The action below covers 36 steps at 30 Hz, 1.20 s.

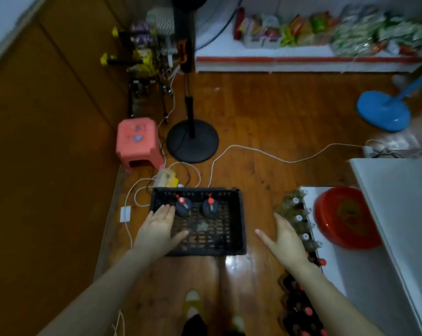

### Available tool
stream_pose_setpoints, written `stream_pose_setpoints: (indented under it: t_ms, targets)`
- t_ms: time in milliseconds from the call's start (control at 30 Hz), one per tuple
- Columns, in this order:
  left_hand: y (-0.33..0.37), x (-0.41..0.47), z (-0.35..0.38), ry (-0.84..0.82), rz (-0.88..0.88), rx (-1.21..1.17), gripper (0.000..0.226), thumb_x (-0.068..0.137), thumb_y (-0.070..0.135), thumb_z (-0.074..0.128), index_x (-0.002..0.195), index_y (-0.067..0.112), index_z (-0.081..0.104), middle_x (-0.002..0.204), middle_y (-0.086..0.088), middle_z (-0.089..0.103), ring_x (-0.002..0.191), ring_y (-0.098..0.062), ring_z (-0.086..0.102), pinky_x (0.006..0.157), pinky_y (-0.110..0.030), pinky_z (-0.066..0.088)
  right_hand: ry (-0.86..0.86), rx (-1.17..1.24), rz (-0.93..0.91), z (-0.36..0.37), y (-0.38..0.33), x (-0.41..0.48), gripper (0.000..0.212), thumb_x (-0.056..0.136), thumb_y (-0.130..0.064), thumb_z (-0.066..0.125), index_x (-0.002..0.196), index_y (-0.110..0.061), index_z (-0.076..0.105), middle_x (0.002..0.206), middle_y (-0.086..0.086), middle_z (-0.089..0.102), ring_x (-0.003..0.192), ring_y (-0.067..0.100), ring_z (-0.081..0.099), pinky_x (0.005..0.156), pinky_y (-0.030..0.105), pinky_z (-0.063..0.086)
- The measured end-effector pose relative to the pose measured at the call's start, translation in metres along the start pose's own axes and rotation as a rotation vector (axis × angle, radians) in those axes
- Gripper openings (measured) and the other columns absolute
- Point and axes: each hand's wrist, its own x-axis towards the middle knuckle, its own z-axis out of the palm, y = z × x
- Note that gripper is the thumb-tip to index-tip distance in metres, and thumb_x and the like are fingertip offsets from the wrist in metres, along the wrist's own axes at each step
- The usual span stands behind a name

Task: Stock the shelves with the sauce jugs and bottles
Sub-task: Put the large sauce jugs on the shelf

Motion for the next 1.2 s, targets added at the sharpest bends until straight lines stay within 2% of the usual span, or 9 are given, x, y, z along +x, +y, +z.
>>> stream_pose_setpoints:
  t_ms: [167, 300, 400, 533, 700, 833, 1000, 1100, 1200]
  targets:
    - [-0.041, 0.042, 0.068, -0.053, -0.099, -0.063, 0.081, 0.088, 0.056, 0.045, 0.146, 0.007, 0.017, 0.153, -0.009, 0.023, 0.142, -0.022, 0.019, 0.115, -0.036, 0.021, -0.125, -0.017, 0.007, 0.072, 0.001, 0.060, 0.081, 0.086, -0.049, 0.056, 0.144, -0.006, 0.021, 0.149, 0.013, 0.032, 0.137, 0.025, 0.031, 0.106, 0.034, 0.033]
    - [-0.073, 0.096, 0.154, -0.070, -0.145, -0.071, 0.082, 0.088, 0.057, 0.043, 0.147, 0.007, 0.015, 0.154, -0.009, 0.021, 0.143, -0.022, 0.017, 0.116, -0.036, 0.018, -0.146, 0.022, -0.027, 0.152, 0.019, 0.129, 0.079, 0.083, -0.050, 0.060, 0.142, -0.009, 0.027, 0.143, 0.010, 0.040, 0.130, 0.025, 0.039, 0.100, 0.037, 0.040]
    - [-0.098, 0.142, 0.223, -0.080, -0.169, -0.087, 0.084, 0.088, 0.058, 0.043, 0.147, 0.006, 0.014, 0.154, -0.010, 0.020, 0.143, -0.023, 0.016, 0.117, -0.037, 0.016, -0.146, 0.079, -0.006, 0.221, 0.039, 0.181, 0.086, 0.082, -0.045, 0.064, 0.145, -0.008, 0.019, 0.148, 0.010, 0.032, 0.135, 0.026, 0.033, 0.104, 0.036, 0.035]
    - [-0.125, 0.205, 0.309, 0.013, -0.215, -0.200, 0.088, 0.084, 0.054, 0.054, 0.145, 0.003, 0.016, 0.150, -0.014, 0.026, 0.139, -0.028, 0.025, 0.113, -0.040, 0.025, -0.139, 0.188, 0.010, 0.307, 0.072, 0.243, 0.100, 0.077, -0.040, 0.071, 0.148, -0.010, 0.008, 0.154, 0.011, 0.020, 0.140, 0.025, 0.023, 0.111, 0.034, 0.026]
    - [-0.147, 0.280, 0.390, 0.142, -0.293, -0.394, 0.106, 0.075, 0.047, 0.071, 0.147, 0.003, 0.006, 0.153, -0.015, 0.019, 0.140, -0.027, 0.021, 0.112, -0.037, 0.024, -0.066, 0.243, -0.030, 0.382, 0.101, 0.307, 0.103, 0.076, -0.030, 0.074, 0.148, -0.010, 0.004, 0.156, 0.008, 0.011, 0.142, 0.021, 0.018, 0.109, 0.026, 0.023]
    - [-0.154, 0.326, 0.421, 0.286, -0.279, -0.613, 0.111, 0.069, 0.034, 0.079, 0.147, 0.006, 0.006, 0.153, -0.013, 0.019, 0.141, -0.027, 0.019, 0.112, -0.037, 0.022, -0.012, 0.280, -0.111, 0.415, 0.119, 0.345, 0.108, 0.072, -0.030, 0.079, 0.148, -0.013, 0.004, 0.156, 0.006, 0.012, 0.143, 0.020, 0.015, 0.113, 0.029, 0.020]
    - [-0.161, 0.360, 0.439, 0.377, -0.227, -0.714, 0.117, 0.055, 0.039, 0.086, 0.146, 0.015, 0.017, 0.147, -0.011, 0.032, 0.136, -0.029, 0.030, 0.109, -0.045, 0.032, 0.014, 0.330, -0.183, 0.441, 0.125, 0.371, 0.116, 0.064, -0.035, 0.083, 0.149, -0.019, 0.006, 0.155, 0.003, 0.014, 0.142, 0.020, 0.017, 0.116, 0.038, 0.024]
    - [-0.159, 0.364, 0.445, 0.402, -0.218, -0.750, 0.118, 0.057, 0.032, 0.087, 0.147, 0.014, 0.013, 0.147, -0.013, 0.028, 0.136, -0.028, 0.028, 0.109, -0.042, 0.029, 0.037, 0.332, -0.212, 0.450, 0.126, 0.380, 0.112, 0.065, -0.032, 0.083, 0.148, -0.018, 0.009, 0.154, 0.004, 0.013, 0.142, 0.022, 0.017, 0.115, 0.038, 0.024]
    - [-0.159, 0.365, 0.447, 0.417, -0.211, -0.747, 0.114, 0.060, 0.029, 0.086, 0.147, 0.013, 0.013, 0.144, -0.014, 0.031, 0.133, -0.028, 0.031, 0.106, -0.040, 0.031, 0.083, 0.336, -0.240, 0.452, 0.126, 0.385, 0.102, 0.068, -0.025, 0.081, 0.146, -0.013, 0.017, 0.148, 0.008, 0.024, 0.136, 0.023, 0.027, 0.111, 0.034, 0.030]
